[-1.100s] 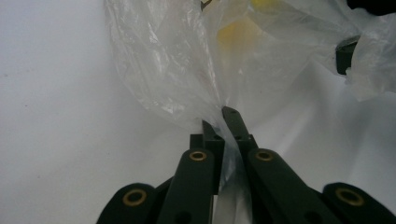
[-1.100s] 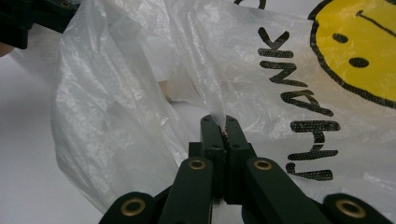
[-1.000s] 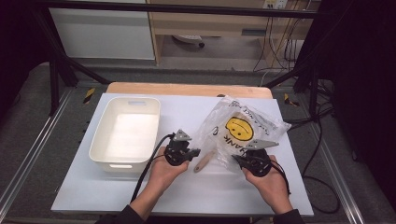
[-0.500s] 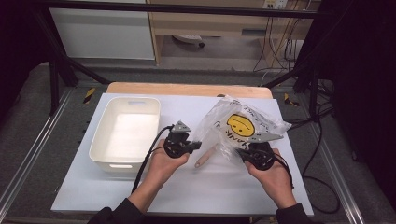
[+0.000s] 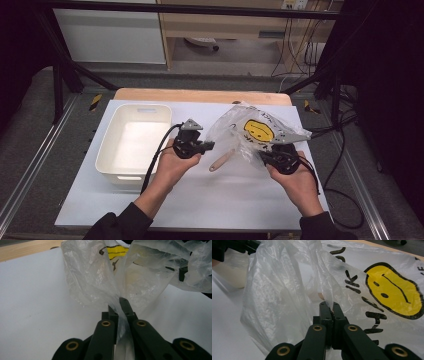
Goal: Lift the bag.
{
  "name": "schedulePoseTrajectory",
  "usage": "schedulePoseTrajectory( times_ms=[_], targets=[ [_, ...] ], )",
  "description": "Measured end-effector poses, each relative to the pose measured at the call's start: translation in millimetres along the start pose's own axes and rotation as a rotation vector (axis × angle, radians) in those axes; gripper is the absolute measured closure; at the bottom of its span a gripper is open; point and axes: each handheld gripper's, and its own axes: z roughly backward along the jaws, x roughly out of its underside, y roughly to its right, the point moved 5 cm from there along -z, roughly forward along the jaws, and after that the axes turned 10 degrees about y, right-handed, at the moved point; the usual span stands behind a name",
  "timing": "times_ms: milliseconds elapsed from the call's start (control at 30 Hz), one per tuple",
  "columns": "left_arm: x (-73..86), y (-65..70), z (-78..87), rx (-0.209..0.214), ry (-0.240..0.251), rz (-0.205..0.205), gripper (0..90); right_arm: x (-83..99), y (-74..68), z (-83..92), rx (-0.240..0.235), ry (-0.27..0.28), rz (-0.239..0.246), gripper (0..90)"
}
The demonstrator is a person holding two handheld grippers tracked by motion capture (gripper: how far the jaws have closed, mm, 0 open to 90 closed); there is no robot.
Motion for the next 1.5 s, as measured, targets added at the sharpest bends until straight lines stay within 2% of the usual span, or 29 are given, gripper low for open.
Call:
schedulePoseTrajectory(
  times_ms=[433, 967, 1267, 1500],
  targets=[
    [-12.8, 0.7, 0.6, 0.002, 0.007, -0.012, 90.0, -10.5, 9.0, 8.3, 0.017, 0.015, -0.002, 90.0],
    [-25.9, 0.7, 2.9, 0.001, 0.026, -0.028, 90.0, -20.5, 14.3, 12.6, 0.015, 0.031, -0.005, 90.0],
    [-39.8, 0.4, 4.6, -0.001, 0.045, -0.033, 90.0, -31.4, 20.0, 17.0, 0.018, 0.047, -0.013, 90.0],
    [-56.5, -2.4, 7.2, -0.005, 0.059, -0.038, 90.0, -41.6, 27.0, 21.5, 0.017, 0.063, -0.017, 90.0]
  ],
)
